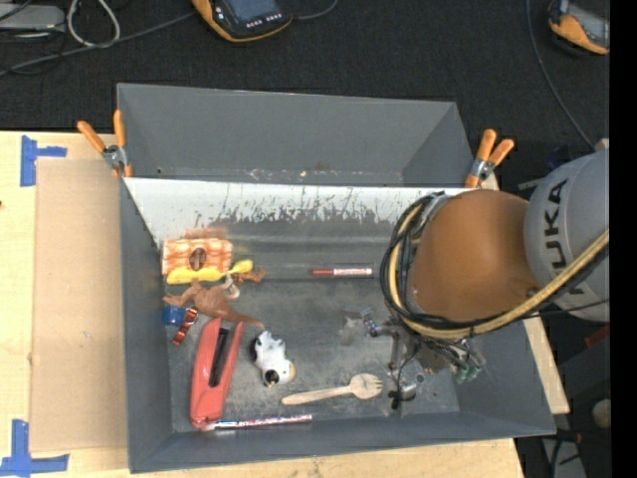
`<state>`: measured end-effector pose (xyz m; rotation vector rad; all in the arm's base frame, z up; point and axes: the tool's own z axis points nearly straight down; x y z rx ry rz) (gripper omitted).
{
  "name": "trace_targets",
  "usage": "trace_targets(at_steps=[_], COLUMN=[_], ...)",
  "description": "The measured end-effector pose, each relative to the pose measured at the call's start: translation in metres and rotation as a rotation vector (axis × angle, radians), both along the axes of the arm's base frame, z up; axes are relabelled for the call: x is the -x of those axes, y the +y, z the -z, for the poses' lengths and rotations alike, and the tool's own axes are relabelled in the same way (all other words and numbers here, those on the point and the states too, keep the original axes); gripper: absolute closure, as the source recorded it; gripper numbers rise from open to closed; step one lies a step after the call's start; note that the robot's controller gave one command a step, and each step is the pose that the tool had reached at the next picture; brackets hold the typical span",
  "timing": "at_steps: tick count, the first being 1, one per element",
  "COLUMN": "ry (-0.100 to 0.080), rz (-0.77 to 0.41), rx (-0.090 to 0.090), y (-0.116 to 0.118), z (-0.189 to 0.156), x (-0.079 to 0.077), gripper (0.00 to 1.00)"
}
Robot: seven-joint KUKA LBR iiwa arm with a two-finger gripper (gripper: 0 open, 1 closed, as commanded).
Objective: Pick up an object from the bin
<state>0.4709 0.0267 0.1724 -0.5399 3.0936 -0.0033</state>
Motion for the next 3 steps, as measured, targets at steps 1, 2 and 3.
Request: trace_targets(at_steps=[1,2,3], ry=[0.001,-0.002,0.001], rz=[0.086,0.147,0.203], rx=[-0.002,-0.004,-0.003], y=[-0.017,-0.036,-0.083], z=[0.057,0.050,0.036], x=[-0.004,-0.005,0.002], gripper=[0.00,0.00,0.00])
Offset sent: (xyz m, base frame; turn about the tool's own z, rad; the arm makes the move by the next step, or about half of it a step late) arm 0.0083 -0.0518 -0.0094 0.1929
